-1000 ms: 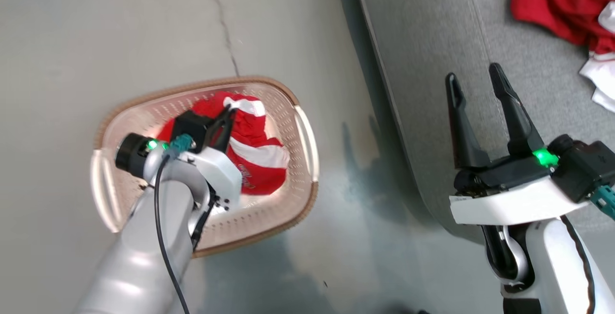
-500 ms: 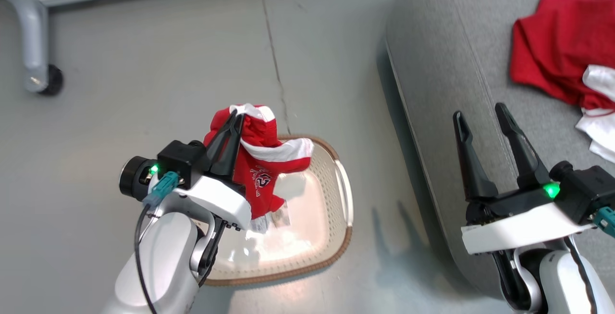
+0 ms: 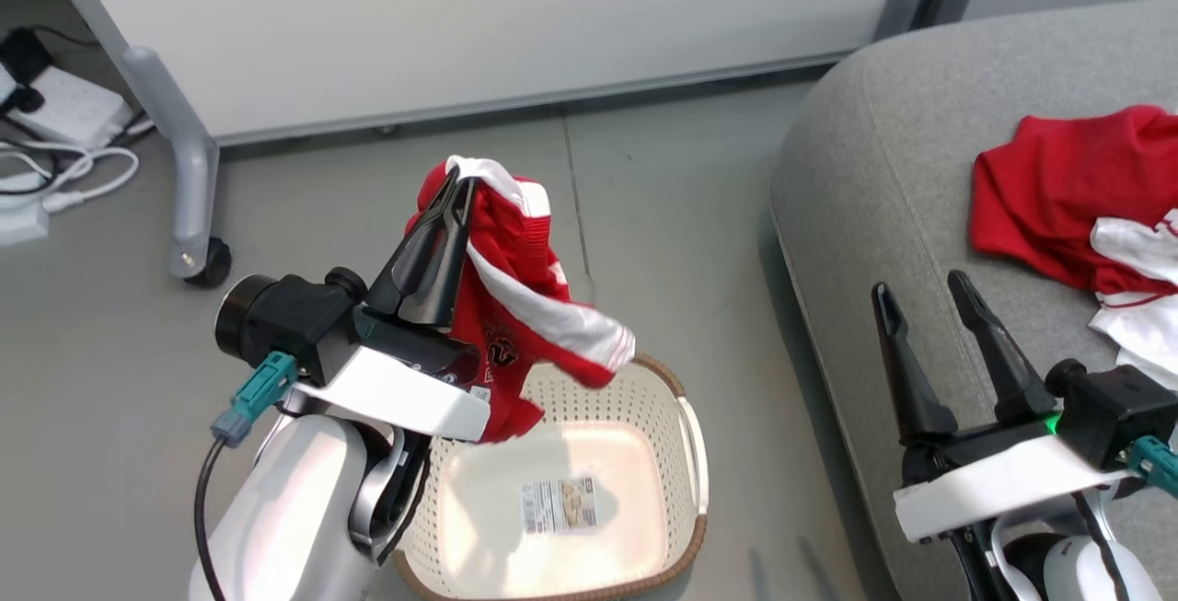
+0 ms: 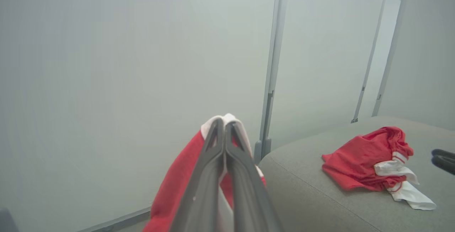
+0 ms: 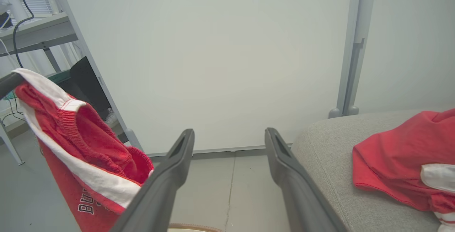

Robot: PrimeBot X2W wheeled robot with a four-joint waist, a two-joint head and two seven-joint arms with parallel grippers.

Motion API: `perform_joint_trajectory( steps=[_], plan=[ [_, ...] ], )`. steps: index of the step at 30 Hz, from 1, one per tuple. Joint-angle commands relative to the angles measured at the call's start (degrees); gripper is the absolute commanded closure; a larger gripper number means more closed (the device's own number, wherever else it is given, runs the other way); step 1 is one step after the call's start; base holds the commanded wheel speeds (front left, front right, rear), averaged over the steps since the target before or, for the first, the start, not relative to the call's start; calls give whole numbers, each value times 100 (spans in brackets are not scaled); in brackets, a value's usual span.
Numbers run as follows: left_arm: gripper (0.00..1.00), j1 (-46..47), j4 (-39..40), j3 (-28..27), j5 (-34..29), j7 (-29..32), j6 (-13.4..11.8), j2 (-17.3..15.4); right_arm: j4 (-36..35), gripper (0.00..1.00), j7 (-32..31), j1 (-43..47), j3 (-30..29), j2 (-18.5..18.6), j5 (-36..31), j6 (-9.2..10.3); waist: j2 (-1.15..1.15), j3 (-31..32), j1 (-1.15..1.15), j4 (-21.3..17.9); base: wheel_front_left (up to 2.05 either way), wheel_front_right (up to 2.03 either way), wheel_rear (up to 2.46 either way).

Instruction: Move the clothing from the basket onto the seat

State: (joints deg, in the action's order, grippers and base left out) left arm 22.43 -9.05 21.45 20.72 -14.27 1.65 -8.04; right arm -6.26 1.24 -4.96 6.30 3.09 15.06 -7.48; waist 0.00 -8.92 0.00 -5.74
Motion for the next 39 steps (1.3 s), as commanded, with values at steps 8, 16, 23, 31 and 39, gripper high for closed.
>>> perform_joint_trajectory(
  steps=[8, 16, 23, 31, 39],
  plan=[
    [100, -307, 636, 24, 146, 309, 43, -204, -4, 0, -140, 369, -16, 8, 6, -3, 0, 618, 0, -4, 0, 0, 0],
    [100, -869, 1289, 98, 226, 513, -143, -263, -62, 0, -251, 651, 55, 3, 34, -2, 0, 952, 0, -65, 0, 0, 0],
    [100, -1231, 1677, 199, 275, 638, -254, -283, -125, 0, -279, 793, 25, -3, 69, -2, 0, 1056, 0, -80, 0, 0, 0],
    [100, -1271, 1793, 175, 339, 680, -287, -311, -141, 0, -292, 811, 4, -8, 86, -3, 0, 1056, 0, -73, 0, 0, 0],
    [100, -1235, 1788, 171, 390, 661, -310, -320, -133, 0, -251, 795, 5, -8, 132, -3, 0, 1027, 0, -50, 0, 0, 0]
  ],
)
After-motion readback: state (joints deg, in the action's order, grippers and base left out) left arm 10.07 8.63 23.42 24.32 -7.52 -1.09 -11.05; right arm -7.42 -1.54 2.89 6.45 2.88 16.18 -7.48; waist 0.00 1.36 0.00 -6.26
